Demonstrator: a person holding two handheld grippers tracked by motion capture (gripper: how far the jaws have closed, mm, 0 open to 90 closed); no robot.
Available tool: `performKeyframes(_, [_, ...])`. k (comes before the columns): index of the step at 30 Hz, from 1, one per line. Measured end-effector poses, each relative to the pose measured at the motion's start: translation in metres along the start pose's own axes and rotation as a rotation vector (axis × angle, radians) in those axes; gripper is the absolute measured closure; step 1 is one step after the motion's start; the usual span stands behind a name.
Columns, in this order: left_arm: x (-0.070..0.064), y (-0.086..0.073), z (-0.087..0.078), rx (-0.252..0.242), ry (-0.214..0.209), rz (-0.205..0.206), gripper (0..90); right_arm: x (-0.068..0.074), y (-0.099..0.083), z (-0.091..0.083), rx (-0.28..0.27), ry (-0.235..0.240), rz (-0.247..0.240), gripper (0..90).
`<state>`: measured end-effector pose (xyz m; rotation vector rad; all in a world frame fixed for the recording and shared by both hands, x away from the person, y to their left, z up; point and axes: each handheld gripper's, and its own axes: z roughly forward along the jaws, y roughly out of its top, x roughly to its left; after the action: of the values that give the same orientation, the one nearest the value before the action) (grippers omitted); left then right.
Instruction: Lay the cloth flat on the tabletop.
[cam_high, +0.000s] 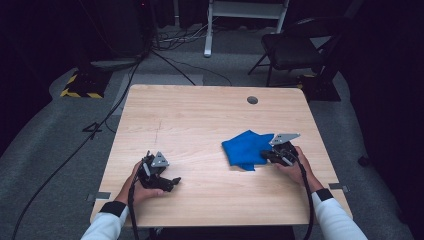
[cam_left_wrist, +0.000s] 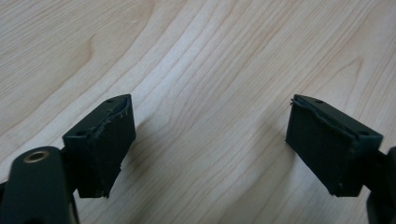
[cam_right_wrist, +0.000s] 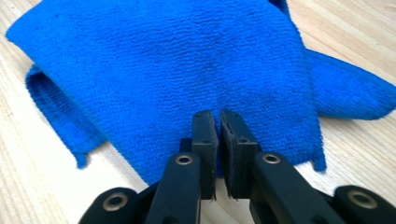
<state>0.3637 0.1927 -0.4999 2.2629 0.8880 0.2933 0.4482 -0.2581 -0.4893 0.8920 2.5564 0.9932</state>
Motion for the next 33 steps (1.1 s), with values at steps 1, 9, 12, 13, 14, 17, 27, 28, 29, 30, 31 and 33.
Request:
performKeyframes(1, [-0.001,0.002,0.001,-0.002,-0.009,-0.006,17.6,0.0,0.0,0.0,0.0,0.0,0.0,86.2])
performKeyframes(9, [-0.025,0.033,0.012,-0.044,-0.065,0.049,19.7,0.021,0.005,0.002,0.015,0.069,-0.05,81.3])
performKeyframes(12, [-0.039,0.054,0.02,-0.079,-0.088,0.092,21.0,0.021,0.007,-0.007,-0.013,0.025,-0.048,67.3])
performKeyframes(13, [-0.039,0.054,0.02,-0.079,-0.088,0.092,21.1,0.021,0.007,-0.007,-0.013,0.025,-0.048,67.3])
performKeyframes(14, [-0.042,0.062,0.025,-0.089,-0.091,0.099,21.1,0.013,0.005,-0.013,-0.028,-0.031,-0.02,58.5])
performKeyframes(17, [-0.046,0.072,0.031,-0.092,-0.096,0.112,21.2,-0.002,0.0,-0.016,-0.042,-0.093,0.046,47.2])
performKeyframes(27, [-0.047,0.079,0.037,-0.098,-0.097,0.117,21.5,-0.016,-0.01,-0.004,0.001,-0.089,0.134,31.4])
performKeyframes(28, [-0.045,0.079,0.037,-0.103,-0.089,0.112,21.9,-0.015,-0.009,-0.003,0.002,-0.082,0.129,31.8])
performKeyframes(29, [-0.045,0.079,0.037,-0.103,-0.089,0.112,22.5,-0.015,-0.009,-0.003,0.002,-0.082,0.129,31.8])
performKeyframes(30, [-0.045,0.079,0.036,-0.109,-0.086,0.11,22.5,-0.013,-0.008,-0.002,-0.01,-0.044,0.135,32.6])
performKeyframes(31, [-0.045,0.079,0.035,-0.108,-0.087,0.113,22.6,-0.011,-0.007,-0.001,-0.01,-0.029,0.129,37.6])
performKeyframes(33, [-0.046,0.079,0.036,-0.105,-0.091,0.114,22.7,-0.004,-0.003,-0.001,-0.001,-0.001,0.085,50.9])
